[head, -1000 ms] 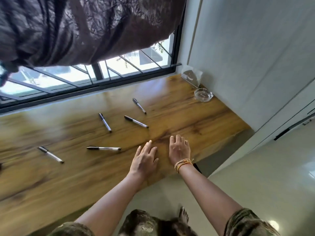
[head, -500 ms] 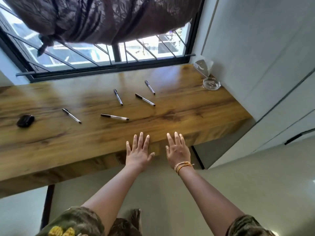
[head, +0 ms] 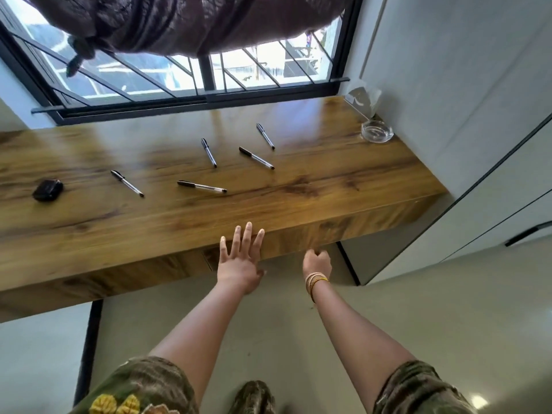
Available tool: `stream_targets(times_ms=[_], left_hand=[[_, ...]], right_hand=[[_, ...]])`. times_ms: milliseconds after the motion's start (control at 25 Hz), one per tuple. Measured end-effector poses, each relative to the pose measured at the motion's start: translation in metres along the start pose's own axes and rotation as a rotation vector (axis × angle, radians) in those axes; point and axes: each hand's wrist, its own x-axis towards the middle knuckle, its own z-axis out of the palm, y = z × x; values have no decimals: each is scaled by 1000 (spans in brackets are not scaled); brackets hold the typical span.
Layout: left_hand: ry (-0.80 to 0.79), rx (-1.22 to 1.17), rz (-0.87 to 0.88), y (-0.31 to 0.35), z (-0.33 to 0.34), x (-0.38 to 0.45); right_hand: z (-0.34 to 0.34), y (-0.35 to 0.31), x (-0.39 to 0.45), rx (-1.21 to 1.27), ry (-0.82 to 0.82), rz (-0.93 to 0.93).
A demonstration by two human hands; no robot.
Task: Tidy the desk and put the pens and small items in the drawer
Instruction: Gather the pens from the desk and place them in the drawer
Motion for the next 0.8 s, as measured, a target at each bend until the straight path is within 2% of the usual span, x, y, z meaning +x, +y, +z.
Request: stream_targets(times_ms=[80, 160, 200, 400, 520, 680, 800], left_hand=[[58, 30, 12, -5, 14, 2], [117, 36, 38, -9, 25, 7], [146, 34, 48, -11, 30, 9], [416, 33, 100, -15, 57, 16], [526, 59, 120, -19, 67, 21], [598, 67, 123, -20, 71, 24], [575, 44, 109, -19, 69, 20]], right_hand=[[21, 9, 11, 494, -152, 388], [42, 10, 23, 804, -234, 576], [53, 12, 29, 882, -234, 612], [89, 19, 56, 1077, -293, 684], [90, 19, 66, 1193, -313, 662], [93, 27, 65, 1203, -330, 631], [83, 32, 52, 1197, -323, 611]])
